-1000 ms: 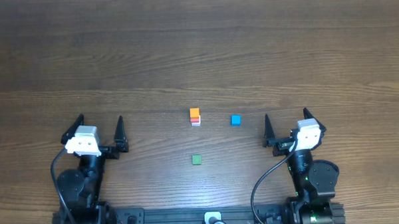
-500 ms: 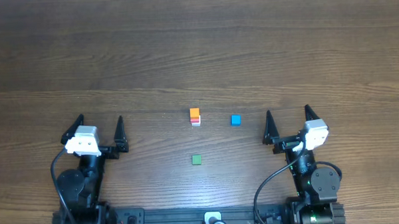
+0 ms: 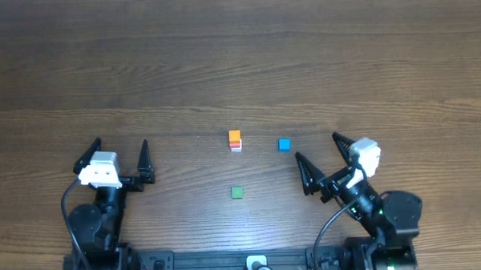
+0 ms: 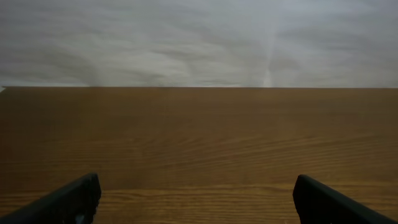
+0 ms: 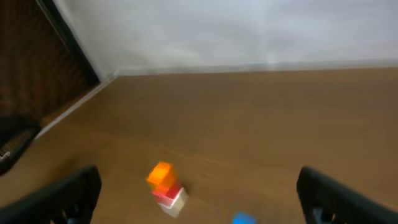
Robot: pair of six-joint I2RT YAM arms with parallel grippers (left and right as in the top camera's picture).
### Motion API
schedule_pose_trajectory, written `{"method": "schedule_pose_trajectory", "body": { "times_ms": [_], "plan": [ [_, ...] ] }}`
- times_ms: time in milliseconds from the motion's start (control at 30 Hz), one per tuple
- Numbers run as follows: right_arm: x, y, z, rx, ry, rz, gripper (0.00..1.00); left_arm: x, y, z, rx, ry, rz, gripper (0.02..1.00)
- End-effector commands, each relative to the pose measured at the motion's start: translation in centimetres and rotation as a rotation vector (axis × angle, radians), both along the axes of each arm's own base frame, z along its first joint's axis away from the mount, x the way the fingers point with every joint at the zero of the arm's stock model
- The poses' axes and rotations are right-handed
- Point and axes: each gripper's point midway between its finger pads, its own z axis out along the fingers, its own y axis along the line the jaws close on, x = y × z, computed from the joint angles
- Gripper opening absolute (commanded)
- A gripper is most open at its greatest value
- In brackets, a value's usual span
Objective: Stack Cubes
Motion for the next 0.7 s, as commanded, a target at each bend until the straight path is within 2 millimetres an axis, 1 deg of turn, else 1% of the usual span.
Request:
{"method": "schedule_pose_trajectory", "body": {
  "times_ms": [33,100,133,233,433,533,600,700],
  "plan": [
    [-0.7,1.6,1.6,0.018,0.125,0.102,0.993,0.0,-0.3,-0.3,-0.012,0.007,-0.016,1.0],
    [-0.7,2.1,1.2,0.017,0.218,0.129,0.993,0.0,-0.3,-0.3,-0.012,0.008,-0.017,1.0],
    [-0.9,2.8,0.3,0.013,0.342,0.158,0.991,0.0,-0.3,-0.3,-0.012,0.007,-0.017,1.0],
    [-1.3,3.7,-0.7,0.003,0.47,0.198,0.993,0.0,-0.3,-0.3,-0.012,0.007,-0.017,1.0],
    [-2.9,6.5,-3.2,-0.049,0.715,0.316,0.991,0.0,-0.3,-0.3,-0.012,0.007,-0.017,1.0],
    [-3.0,7.5,-4.6,-0.091,0.804,0.304,0.993,0.0,-0.3,-0.3,-0.012,0.007,-0.016,1.0],
    [-2.8,7.9,-5.6,-0.129,0.855,0.256,0.991,0.0,-0.3,-0.3,-0.012,0.007,-0.017,1.0],
    [-2.7,9.0,-6.5,-0.186,0.904,0.222,0.991,0.0,-0.3,-0.3,-0.012,0.007,-0.017,1.0]
  ]
}}
